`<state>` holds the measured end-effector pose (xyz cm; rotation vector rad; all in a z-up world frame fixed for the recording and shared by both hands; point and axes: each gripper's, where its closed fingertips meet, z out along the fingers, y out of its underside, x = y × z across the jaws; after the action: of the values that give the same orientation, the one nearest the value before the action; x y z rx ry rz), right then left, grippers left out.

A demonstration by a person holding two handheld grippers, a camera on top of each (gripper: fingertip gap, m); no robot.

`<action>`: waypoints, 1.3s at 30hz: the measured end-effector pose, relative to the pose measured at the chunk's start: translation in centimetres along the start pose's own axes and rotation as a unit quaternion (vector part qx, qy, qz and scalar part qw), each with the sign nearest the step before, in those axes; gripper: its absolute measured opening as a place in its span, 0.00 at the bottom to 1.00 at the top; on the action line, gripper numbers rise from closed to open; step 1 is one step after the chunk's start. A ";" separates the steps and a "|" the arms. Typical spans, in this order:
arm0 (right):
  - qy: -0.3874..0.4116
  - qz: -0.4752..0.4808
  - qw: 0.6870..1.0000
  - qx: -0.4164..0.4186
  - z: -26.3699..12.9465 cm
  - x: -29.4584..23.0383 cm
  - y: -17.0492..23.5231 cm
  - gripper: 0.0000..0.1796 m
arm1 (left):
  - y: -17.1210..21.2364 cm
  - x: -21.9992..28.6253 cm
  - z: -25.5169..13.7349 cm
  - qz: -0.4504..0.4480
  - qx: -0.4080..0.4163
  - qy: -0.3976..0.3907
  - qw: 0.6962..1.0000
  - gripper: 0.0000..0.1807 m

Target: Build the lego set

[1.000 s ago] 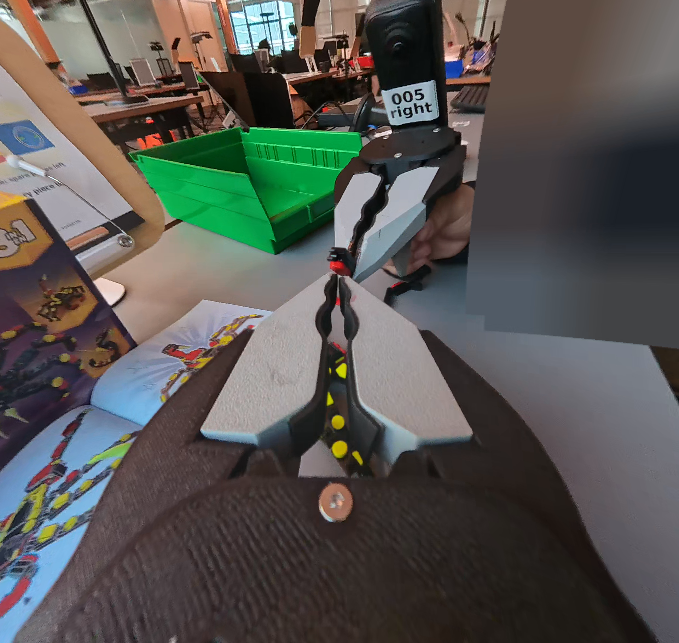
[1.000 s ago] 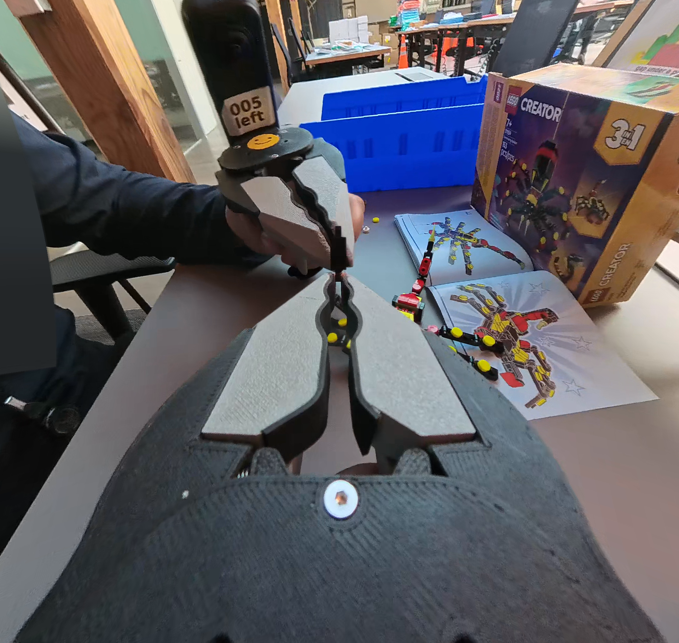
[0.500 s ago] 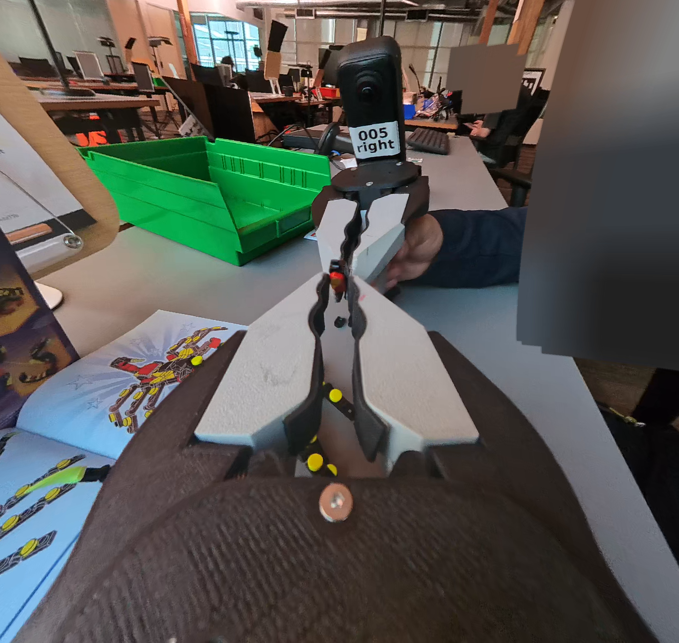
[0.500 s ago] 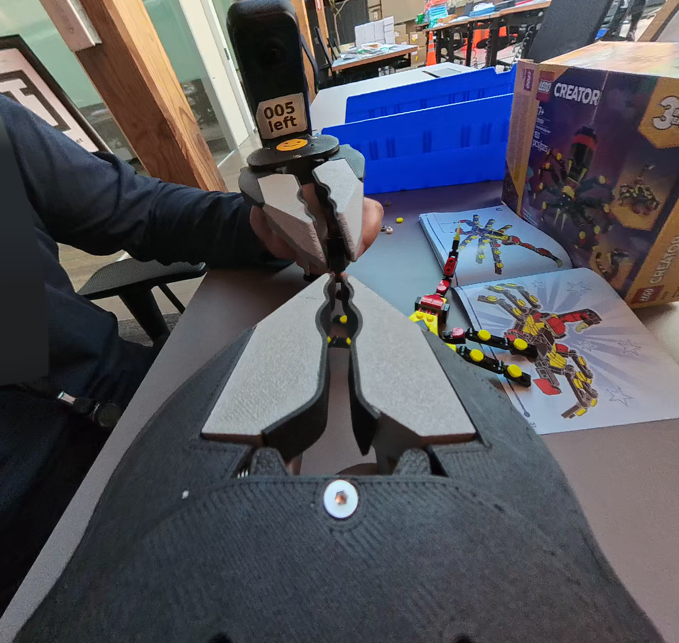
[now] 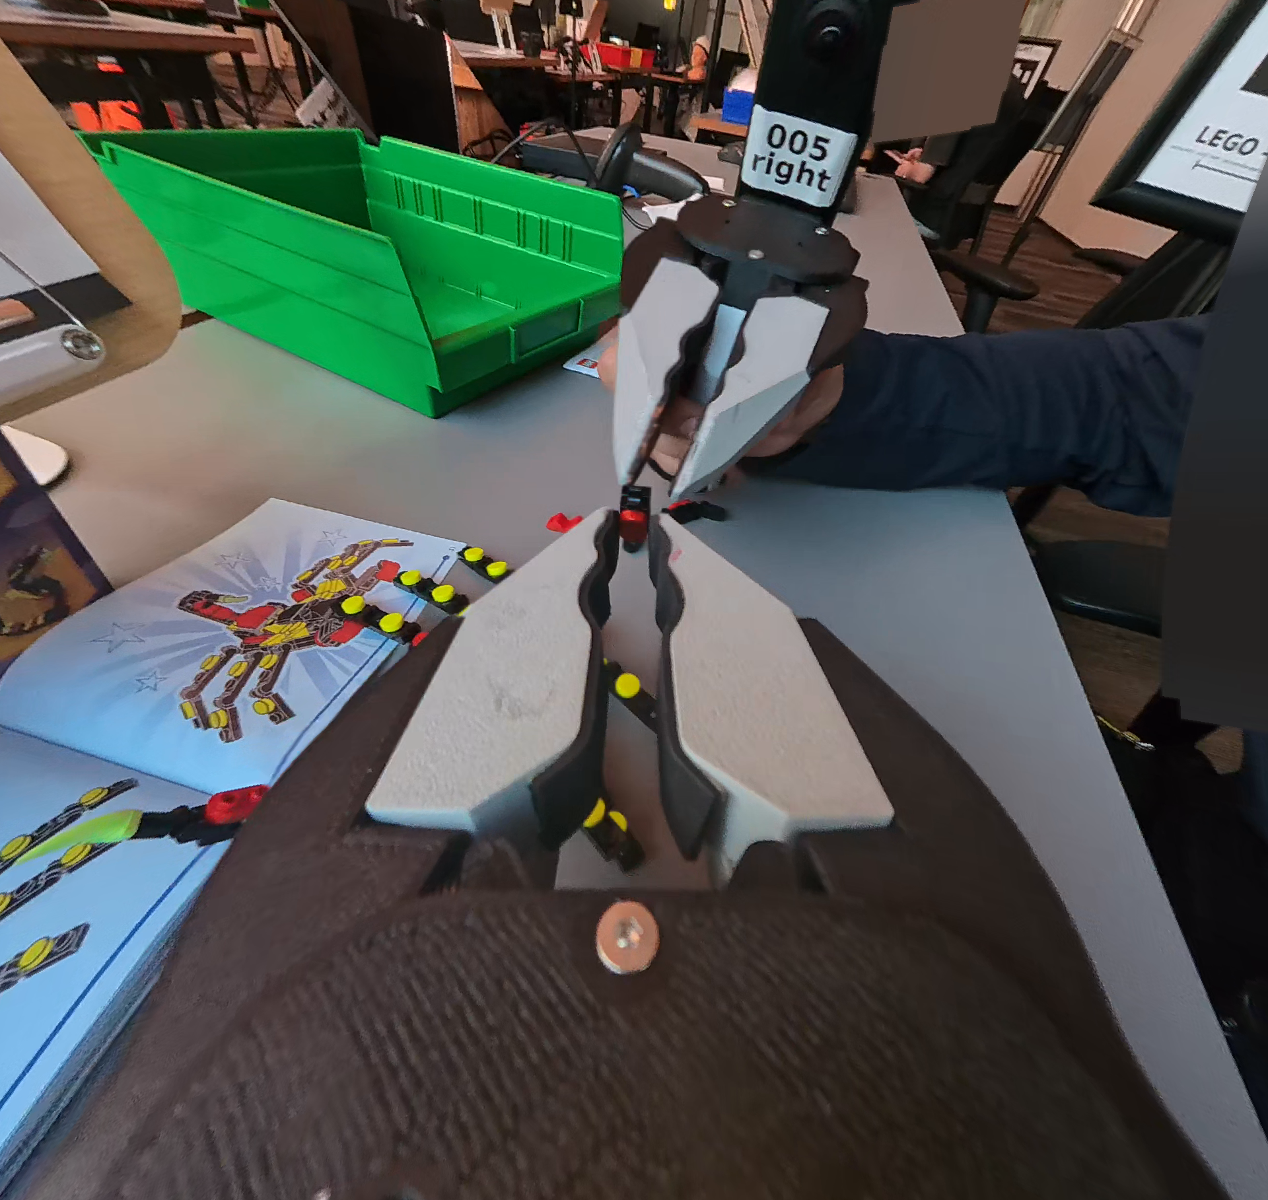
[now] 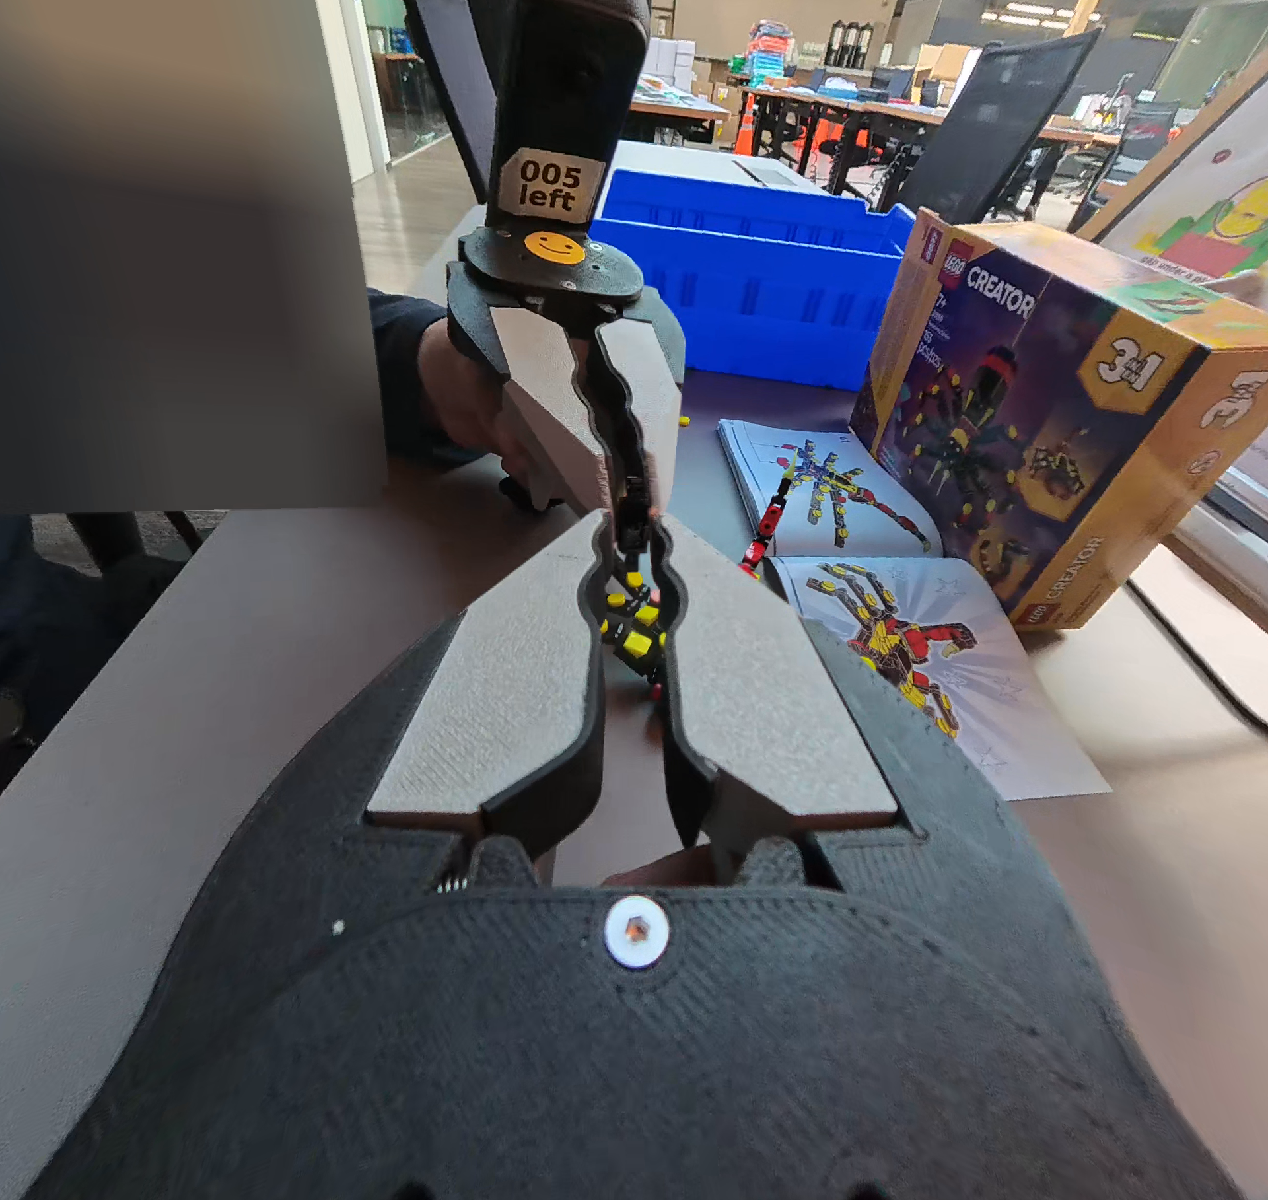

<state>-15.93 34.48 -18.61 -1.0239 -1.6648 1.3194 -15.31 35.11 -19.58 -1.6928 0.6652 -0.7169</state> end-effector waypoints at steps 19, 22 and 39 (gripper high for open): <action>-0.018 -0.025 0.999 0.021 -0.4 -1.3 -1.7 0.02 | -1.6 2.0 0.1 0.053 0.051 0.015 0.997 0.03; 0.018 -0.049 0.998 0.025 -0.6 -1.1 -2.5 0.02 | -2.5 1.8 -0.1 0.072 0.070 -0.019 0.995 0.03; 0.055 -0.007 0.996 0.064 -0.4 0.2 -3.3 0.02 | -3.7 0.6 -0.8 0.003 0.129 -0.030 0.991 0.02</action>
<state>-16.05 34.33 -15.24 -0.9888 -1.4831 1.3196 -15.28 34.95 -15.75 -1.4686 0.5127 -0.7133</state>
